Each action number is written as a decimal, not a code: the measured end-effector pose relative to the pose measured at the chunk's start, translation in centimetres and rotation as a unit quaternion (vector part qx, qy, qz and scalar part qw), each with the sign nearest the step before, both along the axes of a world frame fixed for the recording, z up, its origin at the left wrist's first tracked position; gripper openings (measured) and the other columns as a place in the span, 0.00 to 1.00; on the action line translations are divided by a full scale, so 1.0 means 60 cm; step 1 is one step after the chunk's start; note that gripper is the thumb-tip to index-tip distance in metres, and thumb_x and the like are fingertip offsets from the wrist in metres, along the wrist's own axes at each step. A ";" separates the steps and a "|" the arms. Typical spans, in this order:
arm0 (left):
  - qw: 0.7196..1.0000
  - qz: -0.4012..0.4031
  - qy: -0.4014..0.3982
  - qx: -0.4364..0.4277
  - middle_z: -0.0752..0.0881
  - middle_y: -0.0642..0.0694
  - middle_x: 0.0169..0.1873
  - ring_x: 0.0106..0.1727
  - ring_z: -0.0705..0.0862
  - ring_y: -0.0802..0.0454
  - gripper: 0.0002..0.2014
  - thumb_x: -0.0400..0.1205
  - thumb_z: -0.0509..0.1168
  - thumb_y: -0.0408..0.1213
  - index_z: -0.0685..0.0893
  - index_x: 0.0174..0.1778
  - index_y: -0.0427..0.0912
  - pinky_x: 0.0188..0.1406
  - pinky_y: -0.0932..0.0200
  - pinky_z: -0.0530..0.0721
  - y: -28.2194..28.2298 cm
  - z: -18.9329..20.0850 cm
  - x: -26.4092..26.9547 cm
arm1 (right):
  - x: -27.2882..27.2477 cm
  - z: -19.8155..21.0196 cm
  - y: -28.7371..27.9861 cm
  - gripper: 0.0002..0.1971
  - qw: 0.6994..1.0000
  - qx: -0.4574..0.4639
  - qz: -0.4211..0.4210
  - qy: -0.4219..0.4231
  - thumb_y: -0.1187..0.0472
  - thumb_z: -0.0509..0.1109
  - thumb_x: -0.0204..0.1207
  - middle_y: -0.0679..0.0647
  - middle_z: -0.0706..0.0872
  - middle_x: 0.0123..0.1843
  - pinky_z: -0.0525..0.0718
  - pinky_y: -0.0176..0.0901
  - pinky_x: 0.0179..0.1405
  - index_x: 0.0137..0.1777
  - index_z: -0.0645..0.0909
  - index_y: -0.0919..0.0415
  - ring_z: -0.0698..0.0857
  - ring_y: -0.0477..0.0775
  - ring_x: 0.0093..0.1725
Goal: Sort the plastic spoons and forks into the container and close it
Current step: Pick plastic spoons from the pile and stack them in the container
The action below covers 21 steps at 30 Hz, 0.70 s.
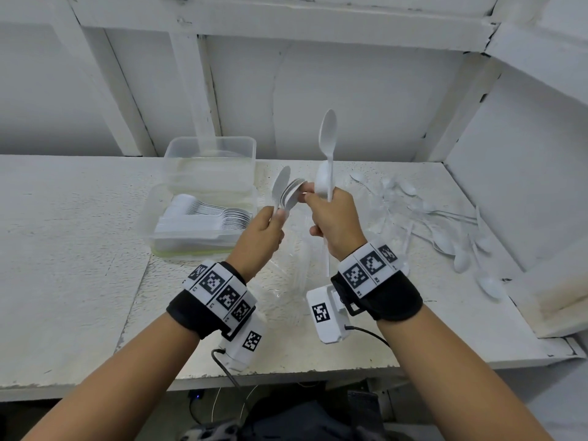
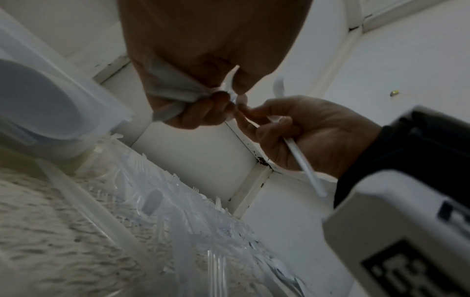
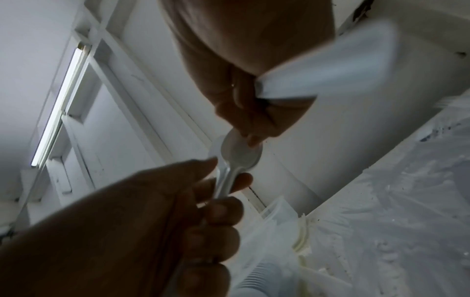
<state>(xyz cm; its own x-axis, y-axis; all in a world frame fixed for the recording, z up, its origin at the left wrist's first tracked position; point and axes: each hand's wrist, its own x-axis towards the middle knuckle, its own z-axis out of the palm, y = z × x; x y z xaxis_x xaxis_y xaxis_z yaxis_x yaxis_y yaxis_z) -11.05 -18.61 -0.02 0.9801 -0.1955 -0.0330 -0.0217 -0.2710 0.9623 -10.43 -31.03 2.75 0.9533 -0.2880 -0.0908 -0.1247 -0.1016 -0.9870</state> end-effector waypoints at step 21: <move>0.966 -0.165 0.195 -0.040 0.73 0.50 0.21 0.23 0.72 0.54 0.17 0.87 0.51 0.47 0.76 0.39 0.40 0.24 0.62 0.74 0.015 0.009 0.009 | 0.017 -0.015 -0.044 0.08 0.985 -0.118 0.106 -0.069 0.59 0.66 0.80 0.50 0.82 0.39 0.80 0.30 0.23 0.56 0.81 0.60 0.81 0.47 0.30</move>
<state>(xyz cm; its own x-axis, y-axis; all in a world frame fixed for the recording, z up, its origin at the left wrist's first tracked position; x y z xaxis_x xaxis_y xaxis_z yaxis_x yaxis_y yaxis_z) -10.49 -17.71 0.52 0.7804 -0.5124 -0.3584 0.2743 -0.2347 0.9326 -9.39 -33.68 1.85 0.9930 -0.0776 0.0896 0.0580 -0.3404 -0.9385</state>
